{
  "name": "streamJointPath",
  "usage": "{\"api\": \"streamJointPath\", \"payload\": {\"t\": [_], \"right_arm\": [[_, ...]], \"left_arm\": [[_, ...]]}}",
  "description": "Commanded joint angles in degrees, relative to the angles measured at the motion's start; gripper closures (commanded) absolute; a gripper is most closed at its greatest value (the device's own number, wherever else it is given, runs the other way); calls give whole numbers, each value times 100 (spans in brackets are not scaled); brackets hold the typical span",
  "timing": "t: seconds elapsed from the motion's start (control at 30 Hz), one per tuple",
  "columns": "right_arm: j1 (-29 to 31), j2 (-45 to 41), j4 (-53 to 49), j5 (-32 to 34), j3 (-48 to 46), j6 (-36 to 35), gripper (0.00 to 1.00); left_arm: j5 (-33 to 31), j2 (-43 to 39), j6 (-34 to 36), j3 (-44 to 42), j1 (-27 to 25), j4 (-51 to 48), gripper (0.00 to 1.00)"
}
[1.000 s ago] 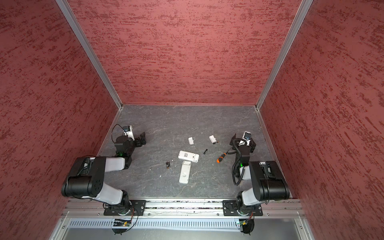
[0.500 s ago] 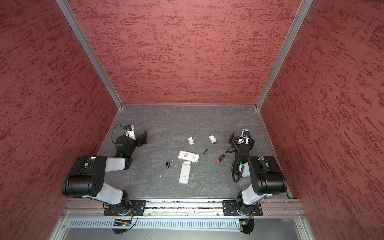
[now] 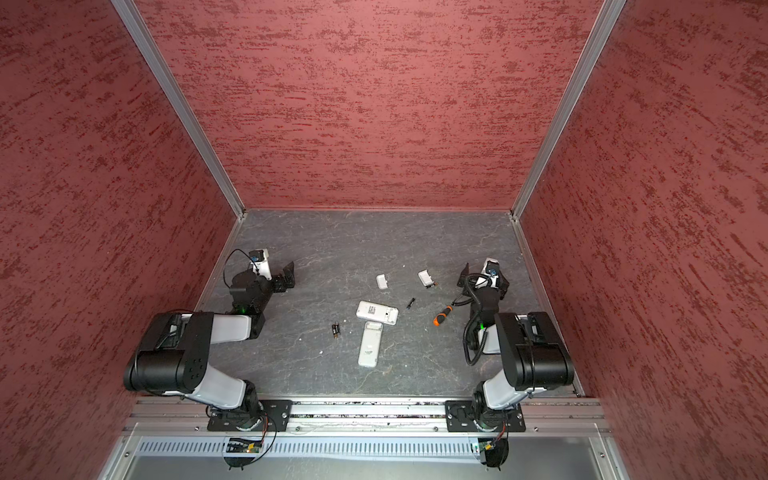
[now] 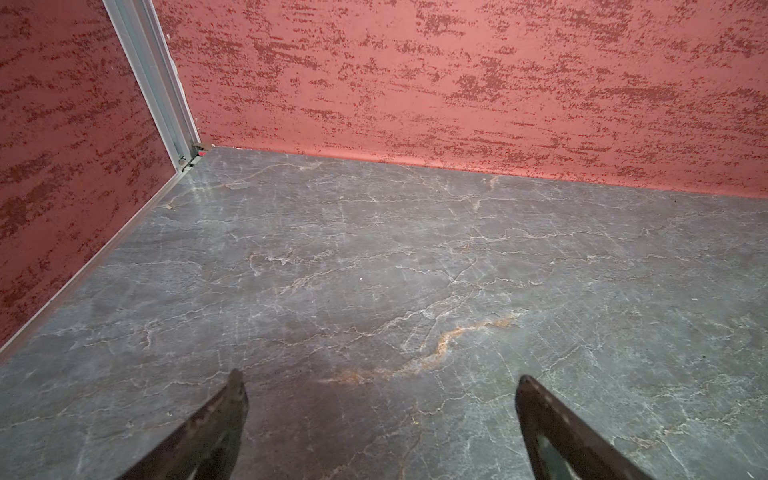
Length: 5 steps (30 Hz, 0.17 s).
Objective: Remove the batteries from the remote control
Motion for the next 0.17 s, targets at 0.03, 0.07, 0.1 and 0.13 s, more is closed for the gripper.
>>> {"api": "streamJointPath", "payload": {"t": [0.03, 0.07, 0.1, 0.13], "right_arm": [[-32, -16, 16, 42, 33, -21, 1], [-27, -18, 13, 36, 35, -25, 1], [-28, -19, 13, 42, 33, -28, 1], [-25, -17, 17, 42, 32, -23, 1]], "left_arm": [[-17, 39, 69, -57, 1, 97, 1], [-7, 42, 67, -57, -1, 97, 0], [-5, 42, 65, -57, -3, 98, 1], [-5, 40, 69, -57, 0, 98, 1]]}}
